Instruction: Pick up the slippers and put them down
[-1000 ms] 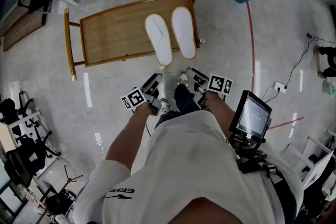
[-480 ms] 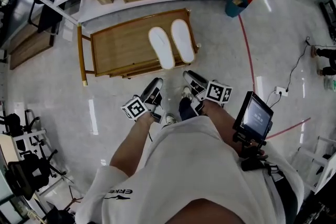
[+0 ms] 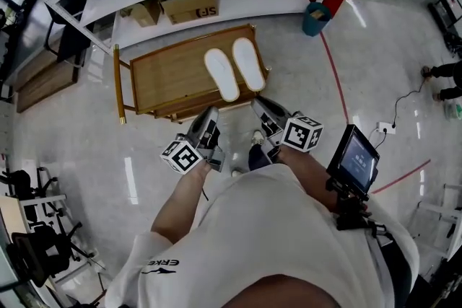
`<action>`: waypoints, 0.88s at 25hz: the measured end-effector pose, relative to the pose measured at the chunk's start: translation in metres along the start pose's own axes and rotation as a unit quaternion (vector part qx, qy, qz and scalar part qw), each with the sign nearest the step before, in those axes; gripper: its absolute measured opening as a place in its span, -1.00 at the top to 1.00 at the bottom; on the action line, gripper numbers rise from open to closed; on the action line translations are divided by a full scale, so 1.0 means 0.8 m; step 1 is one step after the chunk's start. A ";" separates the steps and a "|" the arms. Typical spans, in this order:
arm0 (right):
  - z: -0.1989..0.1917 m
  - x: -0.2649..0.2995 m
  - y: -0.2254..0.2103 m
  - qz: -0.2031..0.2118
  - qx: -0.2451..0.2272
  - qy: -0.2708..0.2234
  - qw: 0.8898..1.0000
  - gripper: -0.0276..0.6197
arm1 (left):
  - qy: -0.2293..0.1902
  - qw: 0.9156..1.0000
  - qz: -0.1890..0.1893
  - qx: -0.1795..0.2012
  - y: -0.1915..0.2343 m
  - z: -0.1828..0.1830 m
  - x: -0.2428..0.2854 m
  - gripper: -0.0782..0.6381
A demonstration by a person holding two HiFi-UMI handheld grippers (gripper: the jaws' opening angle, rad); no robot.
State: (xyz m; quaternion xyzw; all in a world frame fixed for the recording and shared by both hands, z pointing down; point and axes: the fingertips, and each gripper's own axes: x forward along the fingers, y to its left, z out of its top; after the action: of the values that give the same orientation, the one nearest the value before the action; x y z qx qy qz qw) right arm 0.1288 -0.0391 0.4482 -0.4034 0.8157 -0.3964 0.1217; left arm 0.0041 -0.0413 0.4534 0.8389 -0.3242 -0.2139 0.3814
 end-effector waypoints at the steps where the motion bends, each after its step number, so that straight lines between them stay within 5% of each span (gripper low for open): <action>1: 0.002 -0.002 0.008 0.000 -0.007 -0.005 1.000 0.75 | -0.004 1.000 -0.004 0.007 -0.008 0.005 -0.002 0.73; 22: 0.020 -0.061 0.110 0.022 -0.135 -0.016 0.990 0.90 | -0.025 0.996 -0.024 0.084 -0.111 0.024 -0.009 0.77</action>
State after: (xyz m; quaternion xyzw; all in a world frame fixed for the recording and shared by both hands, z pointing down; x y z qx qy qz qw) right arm 0.1192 0.0210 0.3661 -0.4046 0.8683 -0.2731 0.0882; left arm 0.0210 -0.0015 0.3730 0.8701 -0.3301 -0.2158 0.2957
